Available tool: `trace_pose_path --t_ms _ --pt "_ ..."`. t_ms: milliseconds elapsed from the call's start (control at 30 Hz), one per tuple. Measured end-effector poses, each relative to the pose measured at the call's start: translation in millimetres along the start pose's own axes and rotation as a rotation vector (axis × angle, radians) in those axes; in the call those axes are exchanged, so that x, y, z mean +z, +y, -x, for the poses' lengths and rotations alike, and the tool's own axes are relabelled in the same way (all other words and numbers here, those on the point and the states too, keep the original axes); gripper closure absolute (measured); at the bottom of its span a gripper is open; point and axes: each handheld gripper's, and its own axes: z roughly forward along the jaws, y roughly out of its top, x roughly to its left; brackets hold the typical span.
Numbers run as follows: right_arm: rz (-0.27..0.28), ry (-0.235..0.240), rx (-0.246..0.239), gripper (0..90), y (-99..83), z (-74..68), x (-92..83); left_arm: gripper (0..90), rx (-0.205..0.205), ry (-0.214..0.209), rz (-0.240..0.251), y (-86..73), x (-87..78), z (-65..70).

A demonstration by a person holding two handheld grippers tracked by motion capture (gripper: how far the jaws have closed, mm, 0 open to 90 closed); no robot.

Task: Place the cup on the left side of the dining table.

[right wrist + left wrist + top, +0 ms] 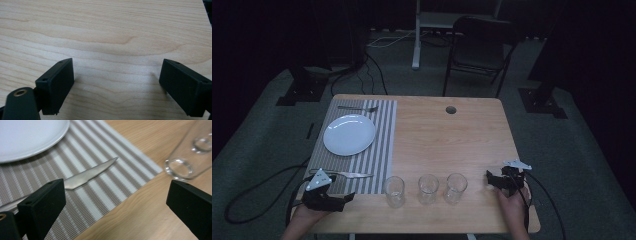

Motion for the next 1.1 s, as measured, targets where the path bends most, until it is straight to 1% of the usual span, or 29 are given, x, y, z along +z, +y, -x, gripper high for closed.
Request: trace_pose_path --t_ms 67,100,167,300,333,400,433,500,533,667,767,967,1067,1100 --pt "0.000 0.000 0.000 12.2 0.0 0.0 0.0 2.9 0.008 -0.015 0.005 3.1 -1.2 2.6" --pt "0.000 0.000 0.000 12.2 0.0 0.0 0.0 2.9 0.010 -0.012 0.011 4.1 -1.9 3.6" --pt "0.001 -0.001 0.000 12.2 -0.3 -0.1 -0.3 2.9 -0.006 -0.026 0.027 5.6 -3.4 4.3" --pt "0.000 -0.001 0.002 12.2 -0.3 -0.2 -0.3 2.9 -0.008 -0.053 0.050 9.4 -4.8 6.8" --pt "0.000 -0.001 0.002 12.2 -0.3 -0.2 -0.3 2.9 -0.006 -0.064 0.053 11.1 -5.0 7.8" --pt "0.000 -0.001 0.001 12.2 -0.3 -0.2 -0.3 2.9 0.004 -0.066 0.062 15.6 -5.6 10.7" --pt "0.001 -0.001 0.001 12.2 -0.3 -0.2 -0.3 2.9 0.005 -0.079 0.071 18.1 -5.8 12.4" --pt "0.000 -0.001 0.001 12.2 -0.3 -0.1 -0.3 2.9 0.020 -0.083 0.077 23.4 -6.3 16.1" --pt "0.000 -0.001 0.002 12.2 -0.3 -0.2 -0.3 2.9 0.027 -0.078 0.082 25.8 -6.8 17.6" --pt "0.001 -0.001 0.000 12.2 -0.3 -0.1 -0.3 2.9 0.037 -0.088 0.102 32.5 -11.1 20.7" --pt "0.000 -0.001 0.000 12.2 -0.3 -0.2 -0.3 2.9 0.049 -0.094 0.106 37.0 -12.8 23.5" --pt "0.000 -0.001 0.001 12.2 -0.3 -0.2 -0.3 2.9 0.073 -0.143 0.119 50.4 -11.0 30.1" --pt "0.001 -0.001 0.001 12.2 -0.3 -0.2 -0.3 2.9 0.075 -0.168 0.129 58.3 -9.5 32.8" --pt "0.000 -0.001 0.001 12.2 -0.3 -0.2 -0.3 2.9 0.081 -0.166 0.128 61.1 -9.0 34.0"
